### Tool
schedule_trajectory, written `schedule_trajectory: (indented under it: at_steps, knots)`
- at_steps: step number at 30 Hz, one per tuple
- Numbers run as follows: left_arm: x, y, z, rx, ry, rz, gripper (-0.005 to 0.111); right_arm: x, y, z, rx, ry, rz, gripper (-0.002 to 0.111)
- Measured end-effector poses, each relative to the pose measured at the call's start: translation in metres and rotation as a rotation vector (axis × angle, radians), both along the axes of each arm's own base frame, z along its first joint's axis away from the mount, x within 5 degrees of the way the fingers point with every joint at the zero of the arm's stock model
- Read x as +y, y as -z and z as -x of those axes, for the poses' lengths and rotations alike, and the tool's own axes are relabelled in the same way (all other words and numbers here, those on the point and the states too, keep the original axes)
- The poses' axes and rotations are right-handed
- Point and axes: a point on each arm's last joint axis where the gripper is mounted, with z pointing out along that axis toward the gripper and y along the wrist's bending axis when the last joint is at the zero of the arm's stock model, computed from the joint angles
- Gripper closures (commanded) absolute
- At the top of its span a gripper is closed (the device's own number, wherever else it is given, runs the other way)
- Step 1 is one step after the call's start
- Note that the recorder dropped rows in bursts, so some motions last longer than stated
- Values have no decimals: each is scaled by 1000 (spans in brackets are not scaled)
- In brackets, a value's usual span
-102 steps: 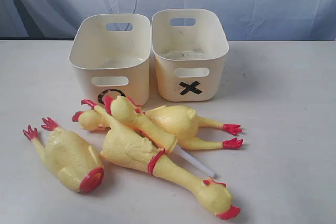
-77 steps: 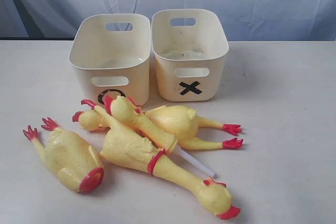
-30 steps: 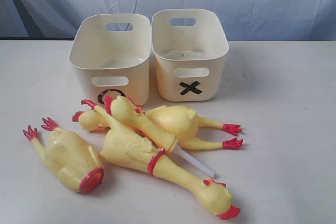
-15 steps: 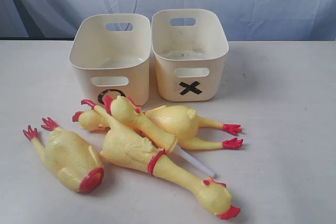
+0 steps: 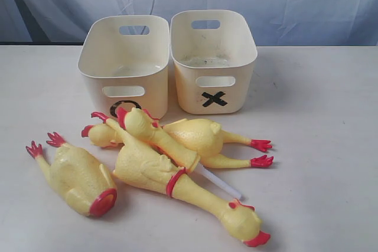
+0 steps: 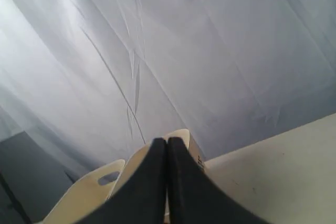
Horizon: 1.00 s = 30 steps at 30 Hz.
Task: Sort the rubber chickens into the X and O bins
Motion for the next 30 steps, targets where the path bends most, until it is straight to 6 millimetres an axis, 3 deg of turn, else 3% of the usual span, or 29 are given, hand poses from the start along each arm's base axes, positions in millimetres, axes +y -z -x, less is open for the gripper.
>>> schedule_trajectory:
  at_steps: [11, 18, 25, 30]
  knots:
    - [0, 0, 0, 0, 0, 0, 107, 24, -43, -30, 318, -280, 414, 109]
    - [0, 0, 0, 0, 0, 0, 107, 50, -57, -88, 574, -645, 537, 109]
    - [0, 0, 0, 0, 0, 0, 107, 85, -52, -131, 668, -881, 614, 109]
    - [0, 0, 0, 0, 0, 0, 107, 138, -23, -157, 728, -1059, 692, 109]
